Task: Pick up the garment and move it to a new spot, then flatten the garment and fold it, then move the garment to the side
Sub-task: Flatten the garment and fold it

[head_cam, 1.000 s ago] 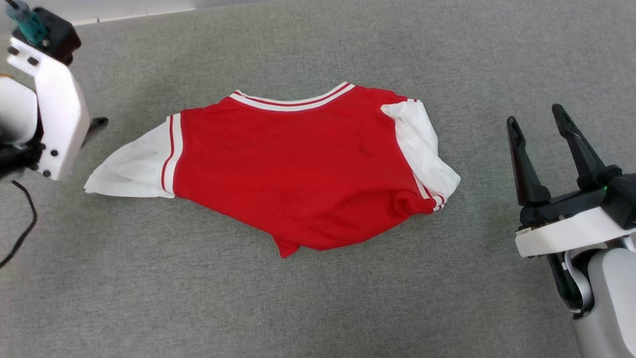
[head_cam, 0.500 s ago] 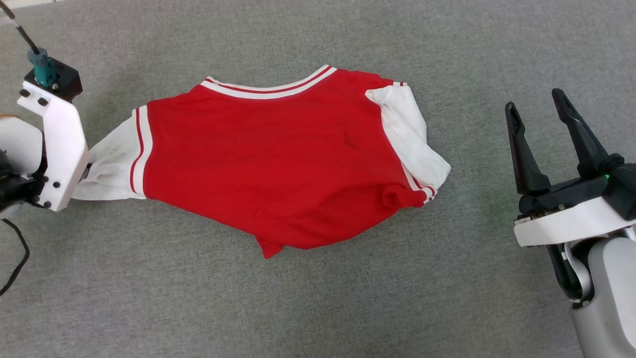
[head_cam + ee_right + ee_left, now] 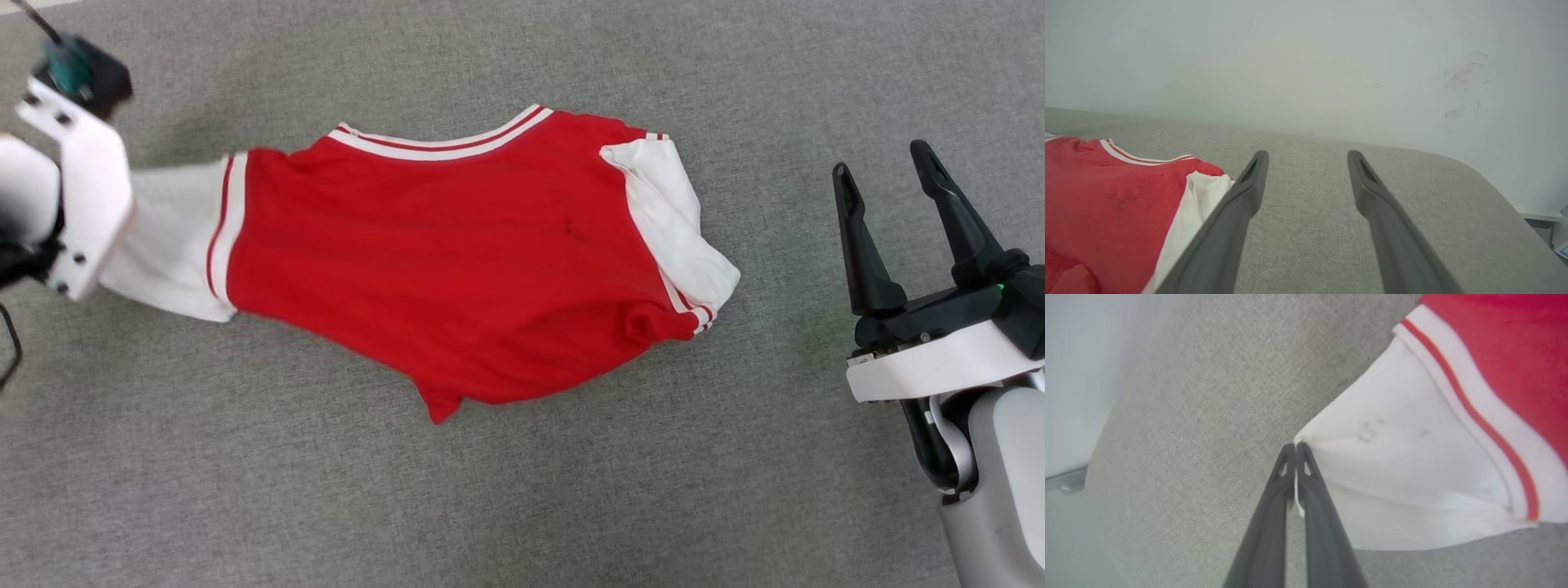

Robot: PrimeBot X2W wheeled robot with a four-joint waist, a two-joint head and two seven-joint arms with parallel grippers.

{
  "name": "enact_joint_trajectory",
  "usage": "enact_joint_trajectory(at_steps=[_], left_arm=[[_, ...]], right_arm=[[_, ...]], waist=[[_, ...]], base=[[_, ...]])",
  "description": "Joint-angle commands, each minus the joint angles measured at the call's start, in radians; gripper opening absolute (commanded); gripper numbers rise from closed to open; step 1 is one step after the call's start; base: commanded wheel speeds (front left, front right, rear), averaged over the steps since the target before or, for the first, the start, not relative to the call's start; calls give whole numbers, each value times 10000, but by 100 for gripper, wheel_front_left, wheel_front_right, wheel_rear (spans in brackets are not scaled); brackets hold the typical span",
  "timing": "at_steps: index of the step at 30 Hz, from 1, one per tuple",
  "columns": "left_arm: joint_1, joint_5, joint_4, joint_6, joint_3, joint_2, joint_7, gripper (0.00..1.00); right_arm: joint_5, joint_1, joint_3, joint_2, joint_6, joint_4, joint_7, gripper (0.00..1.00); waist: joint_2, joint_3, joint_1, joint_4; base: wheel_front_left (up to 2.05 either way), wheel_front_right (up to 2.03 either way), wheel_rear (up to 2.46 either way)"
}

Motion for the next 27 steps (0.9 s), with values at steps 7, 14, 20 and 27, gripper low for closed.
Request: enact_joint_trajectory(at_steps=[7, 14, 20, 27], left_arm=[[-754, 1126, 990, 146, 36, -315, -1505, 0], [-10, 1119, 2794, 335, 18, -1100, -3013, 100], [163, 1505, 2704, 842, 343, -1043, -5548, 100], [1251, 1107, 1156, 2585, 1313, -746, -8309, 100]], right_arm=[[-58, -254, 95, 144, -7, -75, -20, 100], [-122, -257, 115, 335, -7, 64, -20, 100], [-159, -453, 255, 163, -7, -21, -20, 100], [60, -1129, 1019, -696, -7, 231, 571, 100]], waist=[[0, 249, 0, -210], [0, 369, 0, -418], [0, -227, 0, -202], [0, -1080, 0, 332]], base=[[0, 0, 0], [0, 0, 0], [0, 0, 0], [0, 0, 0]])
